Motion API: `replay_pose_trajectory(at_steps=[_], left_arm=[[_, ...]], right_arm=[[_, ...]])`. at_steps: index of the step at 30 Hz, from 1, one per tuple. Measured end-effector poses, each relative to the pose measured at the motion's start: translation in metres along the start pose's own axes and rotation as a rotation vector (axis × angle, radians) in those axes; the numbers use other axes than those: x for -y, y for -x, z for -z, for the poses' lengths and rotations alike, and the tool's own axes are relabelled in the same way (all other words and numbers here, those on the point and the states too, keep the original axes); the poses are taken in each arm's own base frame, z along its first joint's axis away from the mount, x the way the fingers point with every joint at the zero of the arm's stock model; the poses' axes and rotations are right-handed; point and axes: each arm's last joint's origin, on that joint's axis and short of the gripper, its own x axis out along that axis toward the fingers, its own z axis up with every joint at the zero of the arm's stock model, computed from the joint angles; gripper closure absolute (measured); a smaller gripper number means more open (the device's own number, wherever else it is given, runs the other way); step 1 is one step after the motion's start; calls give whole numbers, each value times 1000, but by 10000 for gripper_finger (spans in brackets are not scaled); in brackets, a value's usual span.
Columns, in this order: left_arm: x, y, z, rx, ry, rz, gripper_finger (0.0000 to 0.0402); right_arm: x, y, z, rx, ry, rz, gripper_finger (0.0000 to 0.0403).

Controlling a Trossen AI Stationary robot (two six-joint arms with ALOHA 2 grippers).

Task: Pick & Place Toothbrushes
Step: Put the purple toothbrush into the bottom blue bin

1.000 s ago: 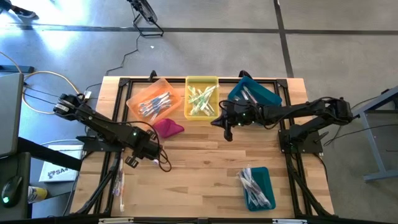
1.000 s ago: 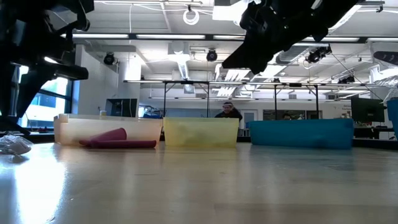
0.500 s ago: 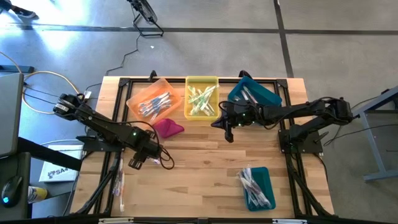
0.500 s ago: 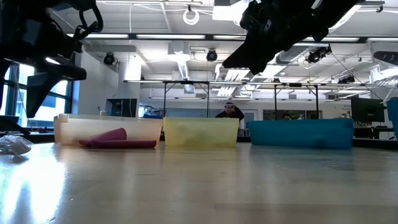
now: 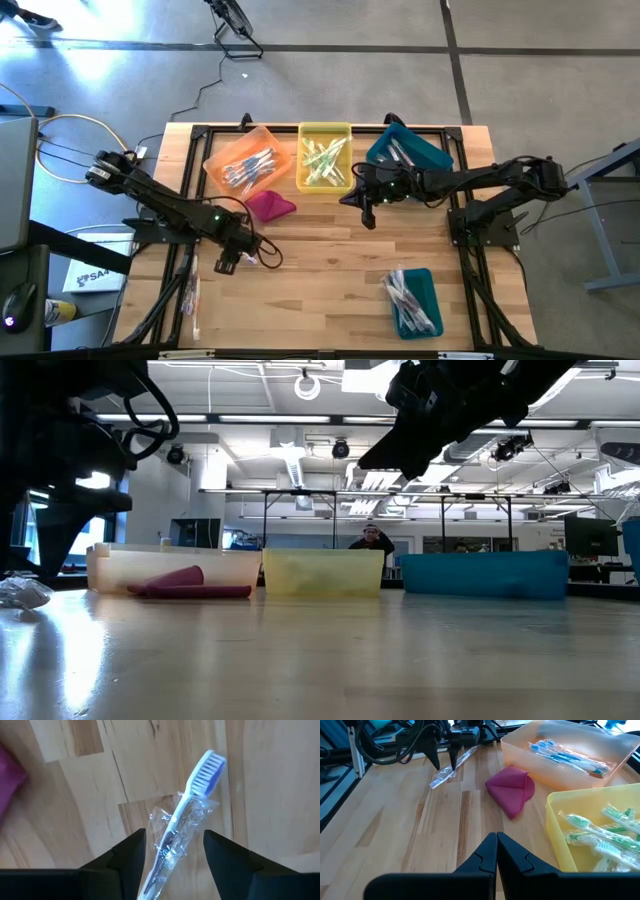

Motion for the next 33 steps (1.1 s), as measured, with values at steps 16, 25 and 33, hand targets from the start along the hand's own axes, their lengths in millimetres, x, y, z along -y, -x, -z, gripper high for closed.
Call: replay_pose_trajectory(at_steps=[16,25,33], left_arm=[[-2,-18,8,34,28,13,206],[-2,-37,8,-12,56,1,211],[-2,-37,8,-11,82,10,294]], right_arm=[[0,0,0,0,0,0,401],[0,0,0,0,0,-1,401],[0,0,0,0,0,-1,401]])
